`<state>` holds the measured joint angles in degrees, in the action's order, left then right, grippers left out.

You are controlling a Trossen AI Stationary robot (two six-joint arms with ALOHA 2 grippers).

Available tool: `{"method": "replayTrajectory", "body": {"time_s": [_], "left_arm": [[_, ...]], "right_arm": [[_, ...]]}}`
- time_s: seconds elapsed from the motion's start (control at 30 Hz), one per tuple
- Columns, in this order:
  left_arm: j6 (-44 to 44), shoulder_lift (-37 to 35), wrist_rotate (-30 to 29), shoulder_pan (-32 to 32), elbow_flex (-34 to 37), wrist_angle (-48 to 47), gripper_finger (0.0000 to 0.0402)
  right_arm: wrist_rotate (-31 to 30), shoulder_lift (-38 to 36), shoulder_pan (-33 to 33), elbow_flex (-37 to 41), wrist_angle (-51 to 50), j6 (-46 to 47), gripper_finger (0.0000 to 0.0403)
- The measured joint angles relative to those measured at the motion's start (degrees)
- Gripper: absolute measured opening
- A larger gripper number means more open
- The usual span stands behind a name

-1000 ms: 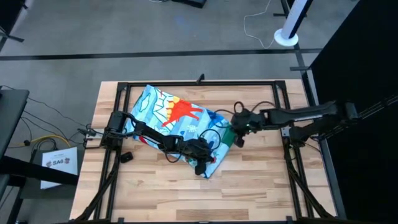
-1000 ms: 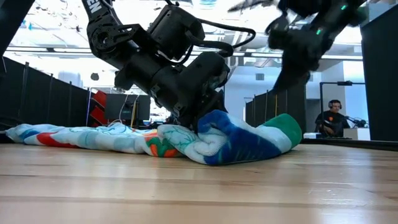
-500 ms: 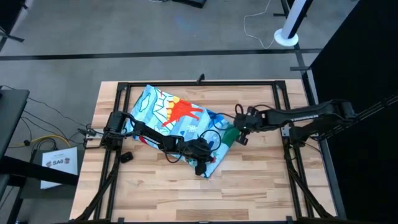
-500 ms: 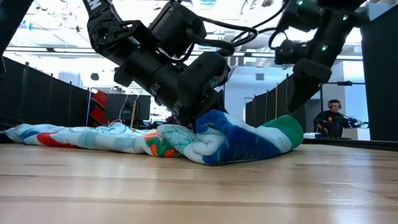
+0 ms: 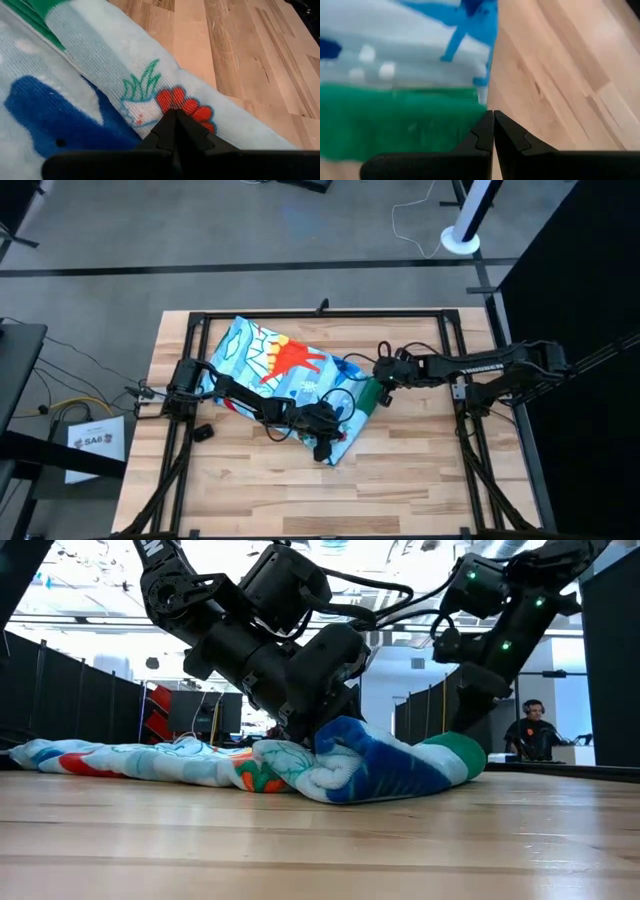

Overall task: Roll towel
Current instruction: Roll the multicolor dinosaur print towel

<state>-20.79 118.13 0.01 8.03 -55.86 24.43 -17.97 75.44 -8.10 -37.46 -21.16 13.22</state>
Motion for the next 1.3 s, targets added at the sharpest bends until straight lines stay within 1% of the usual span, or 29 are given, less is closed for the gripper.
{"method": "replayTrajectory", "body": {"time_s": [0.1, 0.2, 0.33, 0.57, 0.77, 0.83, 0.9, 1.0, 1.2, 1.3], "left_arm": [[-0.37, 0.00, 0.00, 0.00, 0.00, 0.01, 0.0000], [-1.86, 0.00, -0.02, -0.02, 0.00, 0.02, 0.0000], [-3.10, 0.00, -0.06, -0.02, 0.00, 0.02, 0.0000], [-3.90, 0.00, -0.35, 0.20, 0.00, 0.02, 0.0000], [-4.91, 0.00, -0.35, 0.20, 0.00, 0.04, 0.0000], [-5.05, 0.00, -0.35, 0.27, 0.00, 0.04, 0.0000], [-5.32, 0.00, -0.44, 0.31, 0.00, 0.04, 0.0000], [-5.38, 0.00, -0.55, 0.33, 0.00, 0.04, 0.0000], [-5.36, 0.00, -0.55, 0.33, 0.00, 0.09, 0.0000], [-5.38, 0.00, -0.55, 0.33, 0.00, 0.22, 0.0000]], "right_arm": [[-0.01, 0.00, -0.01, 0.60, 0.88, -0.03, 0.0000], [-0.01, -0.84, 0.20, 0.42, -3.07, -0.67, 0.0000], [-0.51, -3.28, 3.01, 0.03, -2.30, -0.64, 0.0000], [-12.24, -3.45, 12.27, 4.12, 4.18, 1.10, 0.0000], [-24.95, -3.48, 19.38, 5.17, 4.78, 4.26, 0.0000], [-26.89, -3.50, 20.84, 5.17, 5.82, 4.06, 0.0000], [-26.98, -3.24, 21.50, 5.49, 9.62, 3.47, 0.0000], [-26.05, -3.02, 21.87, 8.23, 16.52, 3.00, 0.0000], [-25.59, -2.97, 18.75, 15.48, 30.22, 4.35, 0.0000], [-24.12, -2.97, 16.77, 17.45, 33.53, 4.30, 0.0000]]}}
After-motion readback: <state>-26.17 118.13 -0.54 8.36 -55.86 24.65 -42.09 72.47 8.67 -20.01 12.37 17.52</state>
